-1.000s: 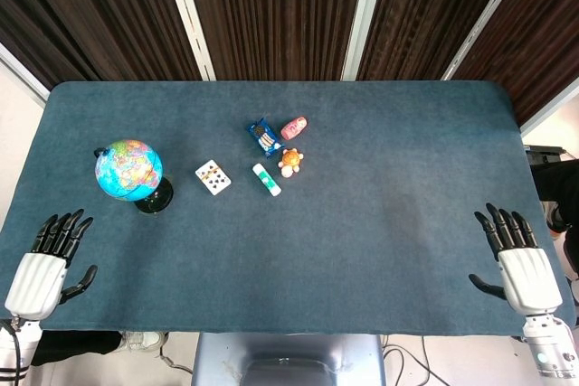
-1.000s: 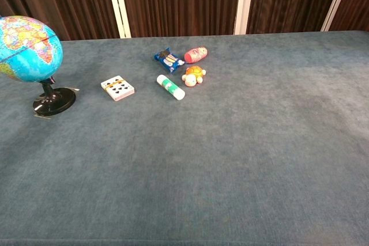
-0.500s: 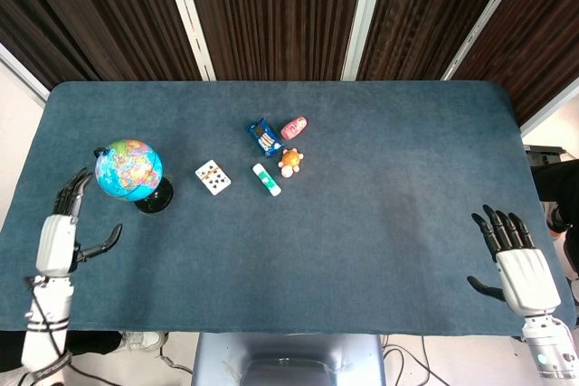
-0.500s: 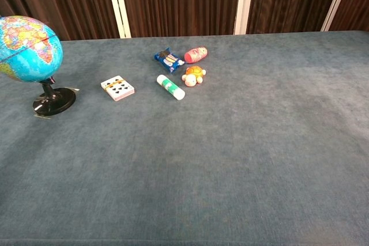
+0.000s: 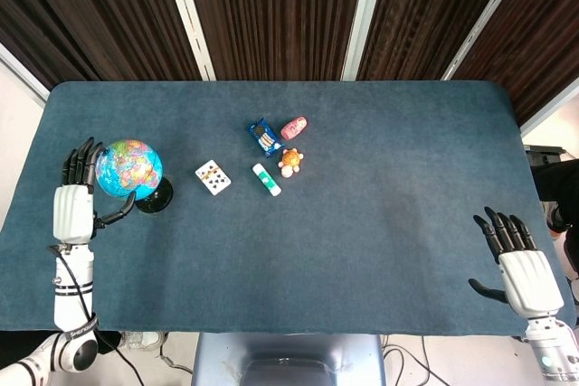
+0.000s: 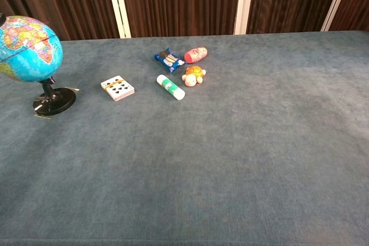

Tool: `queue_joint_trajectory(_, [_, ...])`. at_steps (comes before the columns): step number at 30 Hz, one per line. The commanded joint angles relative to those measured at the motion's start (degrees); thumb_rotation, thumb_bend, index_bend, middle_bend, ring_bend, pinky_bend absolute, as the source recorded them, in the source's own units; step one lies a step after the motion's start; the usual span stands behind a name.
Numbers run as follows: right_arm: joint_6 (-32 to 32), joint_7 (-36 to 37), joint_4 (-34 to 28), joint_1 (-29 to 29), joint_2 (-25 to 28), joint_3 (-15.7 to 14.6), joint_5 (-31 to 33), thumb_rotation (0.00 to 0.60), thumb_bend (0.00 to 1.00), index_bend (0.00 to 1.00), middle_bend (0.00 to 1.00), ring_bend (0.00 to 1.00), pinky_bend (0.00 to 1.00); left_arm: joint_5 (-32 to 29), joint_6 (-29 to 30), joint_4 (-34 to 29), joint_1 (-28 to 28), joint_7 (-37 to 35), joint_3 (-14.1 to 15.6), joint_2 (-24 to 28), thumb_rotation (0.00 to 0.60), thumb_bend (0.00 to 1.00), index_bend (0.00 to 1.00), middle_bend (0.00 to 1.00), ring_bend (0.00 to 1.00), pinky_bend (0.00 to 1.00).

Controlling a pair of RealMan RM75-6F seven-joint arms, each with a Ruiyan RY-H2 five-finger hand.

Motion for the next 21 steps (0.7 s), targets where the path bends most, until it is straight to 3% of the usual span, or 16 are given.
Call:
queue_joint_trajectory(1, [0.1,0.0,0.1,-0.1,0.0,0.0,0.0,0.6,0.15,0.0,0.0,0.0,0.0,-1.4,0.6,4.6,-1.3,1.1,-1.1,-2.5,0.372,0.29,0.0,0.0,0.0,0.0])
queue_joint_trajectory(21, [0.4,-0.3,0.2,-0.3,-0.4,0.3,0.5,0.6,0.15,0.0,0.0,0.0,0.0,-6.1,-5.9,10.8,-4.5,-1.0,-1.8,-5.5,0.421,0.29,0.0,0.0,0.0,0.0])
